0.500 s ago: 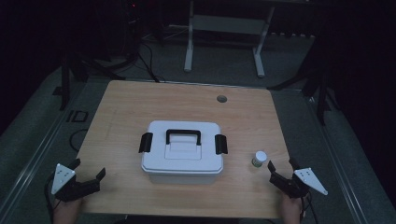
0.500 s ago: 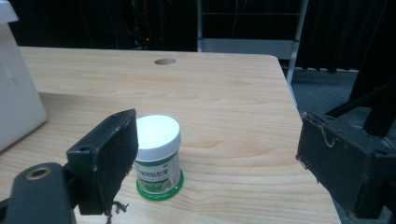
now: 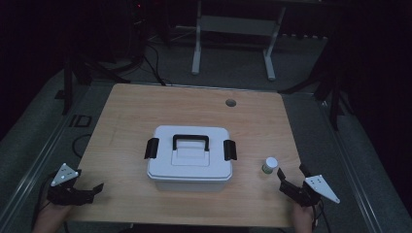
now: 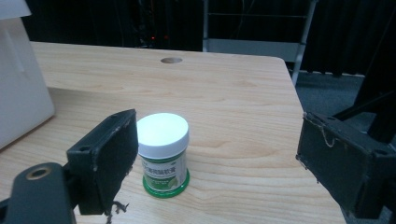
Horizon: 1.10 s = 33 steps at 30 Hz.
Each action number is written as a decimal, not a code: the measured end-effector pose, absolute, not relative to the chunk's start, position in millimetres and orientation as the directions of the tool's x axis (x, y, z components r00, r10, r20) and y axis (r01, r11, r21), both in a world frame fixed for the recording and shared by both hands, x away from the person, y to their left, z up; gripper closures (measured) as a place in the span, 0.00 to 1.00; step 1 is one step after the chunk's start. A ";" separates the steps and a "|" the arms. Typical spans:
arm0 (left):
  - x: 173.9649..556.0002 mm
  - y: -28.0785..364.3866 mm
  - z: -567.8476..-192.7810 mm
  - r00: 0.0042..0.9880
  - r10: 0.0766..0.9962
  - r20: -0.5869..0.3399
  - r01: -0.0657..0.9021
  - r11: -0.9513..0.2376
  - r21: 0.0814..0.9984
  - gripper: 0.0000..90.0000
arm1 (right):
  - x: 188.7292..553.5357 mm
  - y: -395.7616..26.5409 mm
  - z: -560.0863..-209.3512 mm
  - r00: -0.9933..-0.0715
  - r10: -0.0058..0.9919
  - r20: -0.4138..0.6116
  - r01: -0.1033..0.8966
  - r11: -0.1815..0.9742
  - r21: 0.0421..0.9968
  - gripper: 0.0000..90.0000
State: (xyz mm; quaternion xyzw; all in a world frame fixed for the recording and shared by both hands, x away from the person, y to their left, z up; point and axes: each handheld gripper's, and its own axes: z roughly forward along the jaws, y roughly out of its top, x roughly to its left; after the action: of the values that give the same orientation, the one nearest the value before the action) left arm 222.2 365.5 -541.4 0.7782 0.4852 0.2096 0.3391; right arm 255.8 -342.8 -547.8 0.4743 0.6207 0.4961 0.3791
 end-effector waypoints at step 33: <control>252.4 351.3 -473.8 0.740 0.667 0.082 0.660 -0.745 0.101 0.00 | 256.2 -342.6 -548.5 -0.291 0.957 0.004 0.224 0.064 0.972 0.14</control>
State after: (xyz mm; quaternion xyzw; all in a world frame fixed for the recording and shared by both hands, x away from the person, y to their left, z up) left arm 252.4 351.3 -473.8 0.9323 0.3558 0.0563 0.0329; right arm 256.2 -342.6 -548.5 0.4684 0.6302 0.4985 0.3673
